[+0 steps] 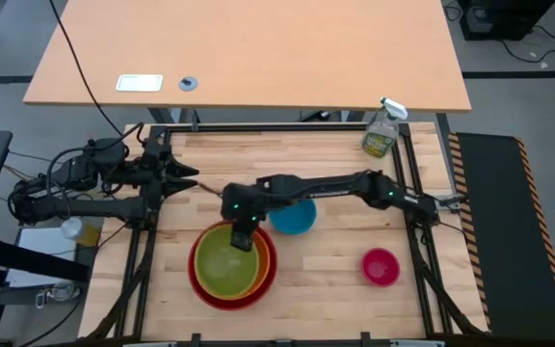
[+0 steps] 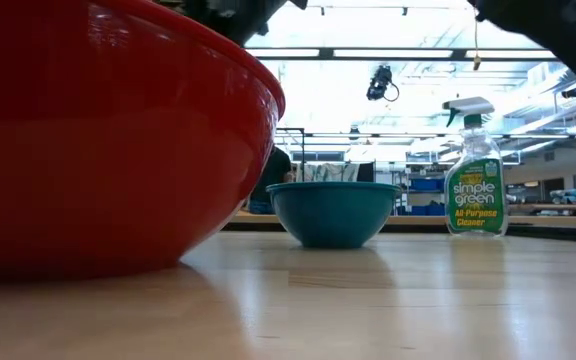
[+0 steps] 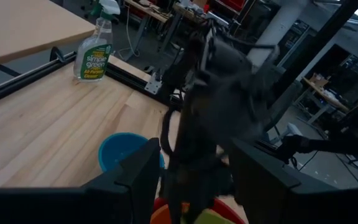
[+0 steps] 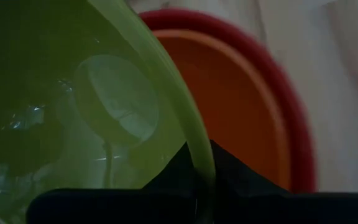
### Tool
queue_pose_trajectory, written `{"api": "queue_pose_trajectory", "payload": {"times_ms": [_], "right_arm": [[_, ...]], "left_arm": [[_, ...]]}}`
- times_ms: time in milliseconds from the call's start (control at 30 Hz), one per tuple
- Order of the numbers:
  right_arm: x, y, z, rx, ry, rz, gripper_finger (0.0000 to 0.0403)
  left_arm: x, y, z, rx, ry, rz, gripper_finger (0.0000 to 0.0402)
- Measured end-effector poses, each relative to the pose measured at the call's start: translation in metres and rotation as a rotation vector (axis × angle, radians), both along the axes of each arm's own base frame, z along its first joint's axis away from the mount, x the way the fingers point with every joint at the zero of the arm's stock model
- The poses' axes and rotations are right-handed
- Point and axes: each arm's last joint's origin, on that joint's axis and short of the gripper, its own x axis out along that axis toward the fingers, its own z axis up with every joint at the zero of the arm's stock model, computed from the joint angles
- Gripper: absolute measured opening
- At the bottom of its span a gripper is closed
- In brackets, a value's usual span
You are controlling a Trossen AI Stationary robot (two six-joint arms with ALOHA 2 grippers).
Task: Nest bowls inside each other
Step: Stack the green bowl into the orange bowl
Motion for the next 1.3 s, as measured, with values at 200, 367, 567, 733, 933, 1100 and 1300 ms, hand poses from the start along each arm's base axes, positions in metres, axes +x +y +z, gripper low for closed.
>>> {"api": "queue_pose_trajectory", "payload": {"times_ms": [200,367,567,733,933,1100,1300], "right_arm": [[0.001,0.007,-0.023,-0.089,0.081,-0.014,0.0031],[0.002,0.010,-0.030,-0.128,0.096,0.010,0.0032],[0.002,0.009,-0.034,-0.148,0.110,0.002,0.0032],[0.002,0.005,-0.035,-0.162,0.114,-0.013,0.0042],[0.001,-0.001,-0.035,-0.149,0.123,0.008,0.0106],[0.000,-0.005,-0.034,-0.110,0.136,0.027,0.0166],[-0.010,-0.014,-0.012,-0.087,0.148,0.026,0.0195]], "left_arm": [[0.000,0.000,0.000,-0.002,0.001,0.000,0.0194],[0.000,0.000,0.000,-0.002,0.001,0.000,0.0194],[0.000,0.000,0.000,-0.002,0.003,0.000,0.0194],[0.000,0.000,0.000,0.003,0.003,-0.001,0.0194],[0.000,0.000,-0.001,0.017,0.006,-0.003,0.0194],[-0.001,0.000,-0.002,0.022,0.025,-0.004,0.0194],[-0.001,0.000,-0.009,0.019,0.092,0.014,0.0195]]}}
